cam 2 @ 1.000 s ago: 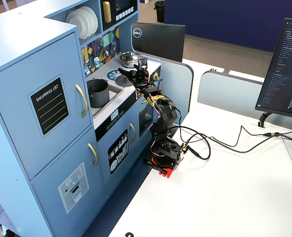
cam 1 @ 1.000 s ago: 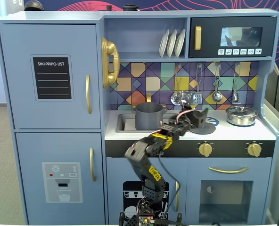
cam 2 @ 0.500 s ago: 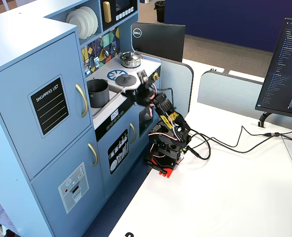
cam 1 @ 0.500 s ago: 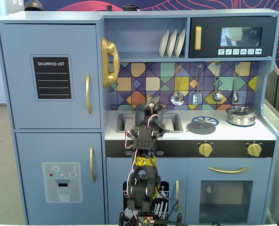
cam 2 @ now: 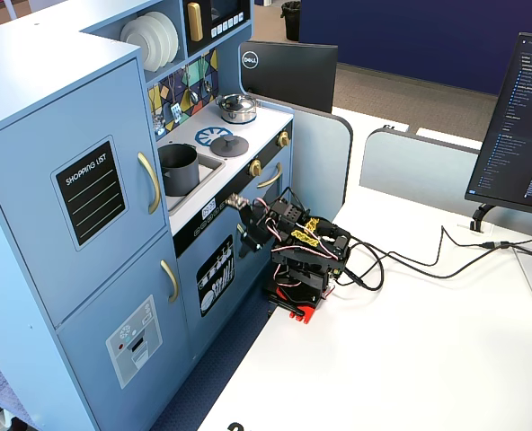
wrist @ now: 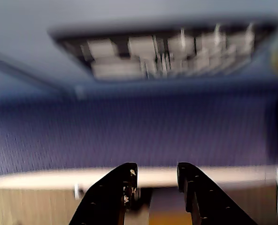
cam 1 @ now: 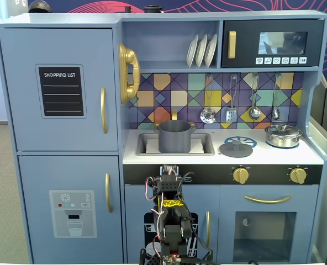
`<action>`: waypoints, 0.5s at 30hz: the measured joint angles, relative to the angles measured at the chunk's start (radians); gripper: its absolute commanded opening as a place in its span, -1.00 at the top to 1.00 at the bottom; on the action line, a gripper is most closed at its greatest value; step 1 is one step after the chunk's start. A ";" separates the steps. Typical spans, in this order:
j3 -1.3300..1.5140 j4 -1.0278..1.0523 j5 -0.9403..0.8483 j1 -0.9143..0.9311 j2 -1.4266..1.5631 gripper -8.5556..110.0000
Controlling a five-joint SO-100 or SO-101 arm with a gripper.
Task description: Take off the lid from the gray recipient and place it on the counter
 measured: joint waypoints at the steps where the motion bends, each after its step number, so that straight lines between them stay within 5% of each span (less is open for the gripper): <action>1: 0.026 0.015 0.000 -0.003 0.011 0.86; 15: 0.109 0.078 -0.006 0.038 0.069 0.82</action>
